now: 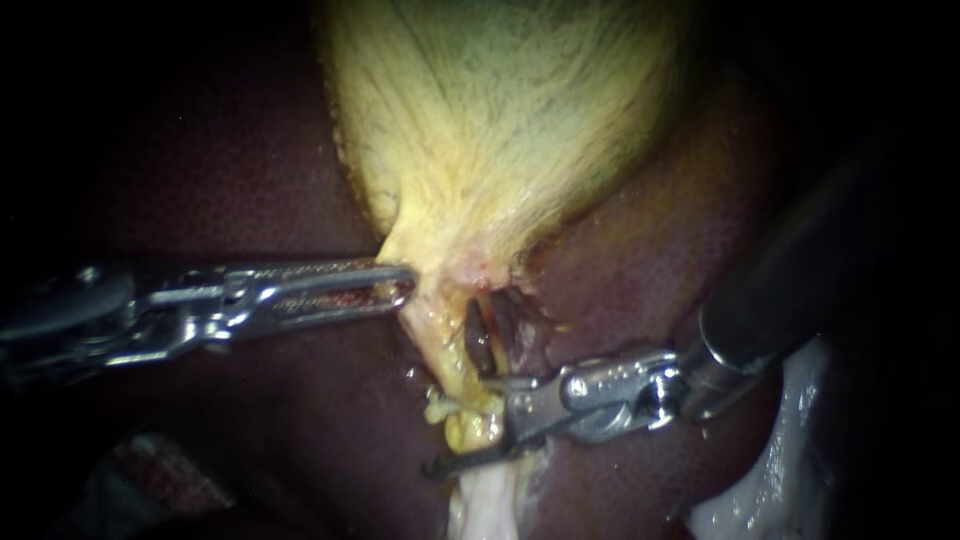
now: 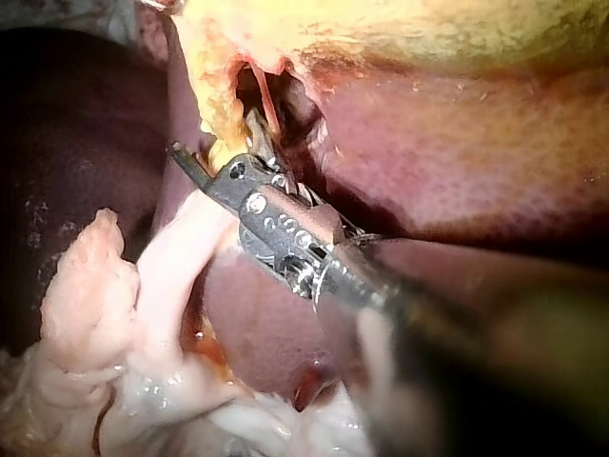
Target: Going back first clip left tube
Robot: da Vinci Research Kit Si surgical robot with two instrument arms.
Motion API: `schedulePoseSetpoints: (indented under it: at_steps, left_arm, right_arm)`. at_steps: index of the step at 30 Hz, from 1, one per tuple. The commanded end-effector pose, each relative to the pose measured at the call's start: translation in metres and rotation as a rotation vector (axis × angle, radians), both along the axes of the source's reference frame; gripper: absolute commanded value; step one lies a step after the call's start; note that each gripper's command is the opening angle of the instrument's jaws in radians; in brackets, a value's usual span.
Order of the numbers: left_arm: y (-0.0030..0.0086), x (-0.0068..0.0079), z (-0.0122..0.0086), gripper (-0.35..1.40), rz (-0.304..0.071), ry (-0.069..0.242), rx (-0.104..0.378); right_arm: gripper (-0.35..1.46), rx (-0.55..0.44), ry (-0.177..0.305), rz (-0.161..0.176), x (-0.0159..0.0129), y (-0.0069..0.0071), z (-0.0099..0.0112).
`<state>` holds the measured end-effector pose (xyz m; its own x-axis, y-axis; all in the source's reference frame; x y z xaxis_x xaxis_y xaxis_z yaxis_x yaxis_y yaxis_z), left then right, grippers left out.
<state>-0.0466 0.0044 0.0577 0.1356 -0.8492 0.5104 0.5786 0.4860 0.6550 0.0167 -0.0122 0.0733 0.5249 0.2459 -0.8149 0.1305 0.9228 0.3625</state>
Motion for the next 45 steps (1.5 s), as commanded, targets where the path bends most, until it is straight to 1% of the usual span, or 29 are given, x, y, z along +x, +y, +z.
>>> schedulePoseSetpoints:
  at_steps: [1,3,8,16,19,22,30,33,40,45]
  left_arm:
    - [0.0,0.0,0.0,-0.08,0.0,0.0,0.0]
    - [0.0,0.0001,0.0,-0.08,0.0,0.0,0.0]
    - [-0.0001,0.0001,-0.0001,-0.08,0.0,0.0,0.0]
    - [-0.0001,0.0003,-0.0001,-0.08,0.001,-0.001,0.0]
    - [-0.0001,0.0004,0.0,-0.08,0.002,-0.001,0.0]
    - [-0.0001,0.0004,0.0,-0.08,0.002,-0.001,0.0]
    - [-0.0001,0.0005,0.0006,-0.08,0.003,-0.001,-0.002]
    - [-0.0001,0.0004,0.0006,-0.08,0.003,-0.001,-0.002]
    - [0.0002,0.0005,0.0015,-0.08,0.003,-0.001,-0.003]
    - [0.0003,0.0004,0.0023,-0.08,0.003,0.0,-0.005]
  right_arm:
    - [0.6,-0.011,0.001,-0.005,-0.0002,0.0002,-0.0001]
    - [0.6,-0.024,0.005,-0.011,-0.0005,0.0004,-0.0003]
    - [0.6,-0.043,0.007,-0.011,-0.0013,0.0012,-0.001]
    - [0.6,-0.061,0.005,-0.004,-0.0035,0.0018,-0.0024]
    - [0.6,-0.075,0.006,-0.006,-0.0048,0.0021,-0.0035]
    - [0.6,-0.091,0.007,-0.007,-0.0065,0.0026,-0.005]
    - [0.6,-0.151,0.033,-0.016,-0.0106,0.005,-0.0092]
    - [0.6,-0.167,0.039,-0.017,-0.0115,0.0056,-0.0105]
    - [0.6,-0.212,0.066,-0.046,-0.0124,0.0061,-0.0124]
    - [0.6,-0.233,0.074,-0.06,-0.013,0.0066,-0.0128]
